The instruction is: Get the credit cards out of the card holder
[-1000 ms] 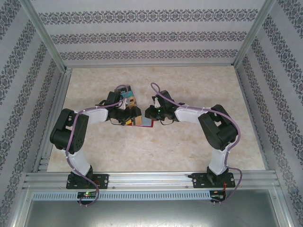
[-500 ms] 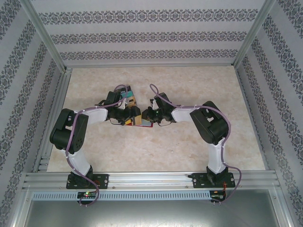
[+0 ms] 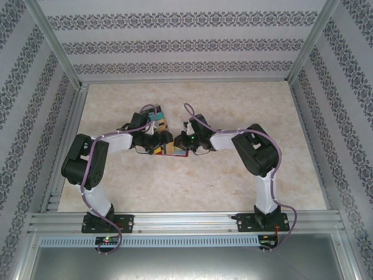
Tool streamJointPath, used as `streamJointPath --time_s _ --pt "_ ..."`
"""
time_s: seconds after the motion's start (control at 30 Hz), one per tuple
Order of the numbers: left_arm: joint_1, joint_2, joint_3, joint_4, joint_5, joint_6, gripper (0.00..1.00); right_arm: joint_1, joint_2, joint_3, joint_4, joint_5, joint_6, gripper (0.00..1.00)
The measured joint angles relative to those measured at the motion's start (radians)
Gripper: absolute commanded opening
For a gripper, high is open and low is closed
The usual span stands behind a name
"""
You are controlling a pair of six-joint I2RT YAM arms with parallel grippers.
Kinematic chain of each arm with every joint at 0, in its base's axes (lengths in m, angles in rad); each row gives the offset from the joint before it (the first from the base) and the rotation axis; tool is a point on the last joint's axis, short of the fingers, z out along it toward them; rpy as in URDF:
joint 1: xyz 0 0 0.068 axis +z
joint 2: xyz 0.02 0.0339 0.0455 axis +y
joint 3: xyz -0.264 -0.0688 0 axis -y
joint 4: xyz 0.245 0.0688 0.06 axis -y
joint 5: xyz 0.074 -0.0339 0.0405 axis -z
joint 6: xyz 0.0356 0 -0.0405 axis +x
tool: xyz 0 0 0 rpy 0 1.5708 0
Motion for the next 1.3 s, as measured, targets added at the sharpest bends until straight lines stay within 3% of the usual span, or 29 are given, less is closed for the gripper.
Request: streamJointPath --time_s 0.37,0.43,0.6,1.3 --pt "0.025 -0.027 0.013 -0.029 -0.025 0.000 0.76 -0.009 0.000 -0.002 0.008 -0.006 0.005 0.00" --pt "0.034 -0.039 0.021 -0.035 -0.027 0.000 0.72 -0.011 0.000 -0.002 0.008 -0.006 0.005 0.00" --pt "0.034 -0.042 0.033 -0.032 -0.020 -0.010 0.51 -0.011 0.000 -0.002 0.011 -0.006 0.006 0.00" --pt "0.033 0.022 0.033 -0.069 -0.060 -0.011 0.31 -0.018 0.000 -0.014 0.021 -0.006 0.021 0.00"
